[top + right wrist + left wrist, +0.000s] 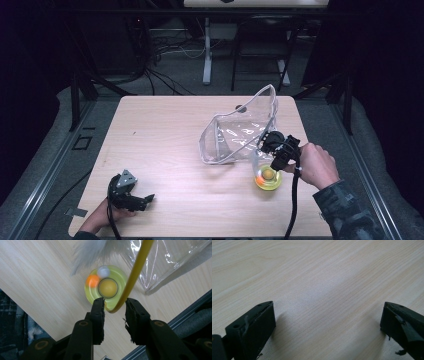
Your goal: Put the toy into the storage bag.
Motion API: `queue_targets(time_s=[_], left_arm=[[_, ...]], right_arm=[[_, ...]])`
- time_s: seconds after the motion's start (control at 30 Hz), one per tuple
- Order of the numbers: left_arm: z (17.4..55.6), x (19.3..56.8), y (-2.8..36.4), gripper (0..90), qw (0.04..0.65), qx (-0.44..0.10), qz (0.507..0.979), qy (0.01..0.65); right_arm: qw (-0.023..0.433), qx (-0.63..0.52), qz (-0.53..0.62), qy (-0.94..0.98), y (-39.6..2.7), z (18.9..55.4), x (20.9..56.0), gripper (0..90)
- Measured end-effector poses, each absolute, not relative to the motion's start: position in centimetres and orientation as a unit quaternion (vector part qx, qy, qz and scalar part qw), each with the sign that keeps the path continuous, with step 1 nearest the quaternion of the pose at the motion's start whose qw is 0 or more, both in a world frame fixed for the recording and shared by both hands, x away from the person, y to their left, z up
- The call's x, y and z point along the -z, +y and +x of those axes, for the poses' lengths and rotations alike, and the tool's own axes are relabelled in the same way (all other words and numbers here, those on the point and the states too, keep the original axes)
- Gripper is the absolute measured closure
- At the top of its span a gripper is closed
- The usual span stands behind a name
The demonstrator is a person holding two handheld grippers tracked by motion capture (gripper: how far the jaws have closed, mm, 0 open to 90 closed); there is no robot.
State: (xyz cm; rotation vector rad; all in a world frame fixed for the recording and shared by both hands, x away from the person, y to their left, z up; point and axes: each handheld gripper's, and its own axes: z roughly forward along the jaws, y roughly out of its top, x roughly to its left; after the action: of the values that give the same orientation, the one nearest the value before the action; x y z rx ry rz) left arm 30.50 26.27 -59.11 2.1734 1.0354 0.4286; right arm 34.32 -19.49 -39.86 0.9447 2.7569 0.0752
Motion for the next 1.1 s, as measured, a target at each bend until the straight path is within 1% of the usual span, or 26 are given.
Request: queue_targets(time_s=[0.07,0.23,0.43,0.67,1.1], left_arm=[[30.5,59.1,26.3,0.0,0.341,-0.165,0.835,0.398],[30.5,59.1,26.3,0.0,0.341,-0.165,0.835,0.398],[30.5,59.1,26.3,0.0,0.341,-0.165,0.836,0.398],[30.5,59.1,26.3,0.0,0.341,-0.165,0.836,0.398],[30.5,59.1,26.3,0.0,0.341,-0.165,0.836,0.398]], right_arm=[[0.106,-0.028,0.323,0.94,-19.5,34.5,39.7,73.4],[0.103,-0.024,0.32,0.941,-19.4,34.8,39.5,77.4],[0.087,-0.01,0.317,0.944,-19.0,35.0,39.5,86.7],[0.086,0.005,0.316,0.945,-18.8,35.4,39.3,87.2],[0.081,-0.002,0.319,0.944,-19.3,35.8,38.3,87.3]])
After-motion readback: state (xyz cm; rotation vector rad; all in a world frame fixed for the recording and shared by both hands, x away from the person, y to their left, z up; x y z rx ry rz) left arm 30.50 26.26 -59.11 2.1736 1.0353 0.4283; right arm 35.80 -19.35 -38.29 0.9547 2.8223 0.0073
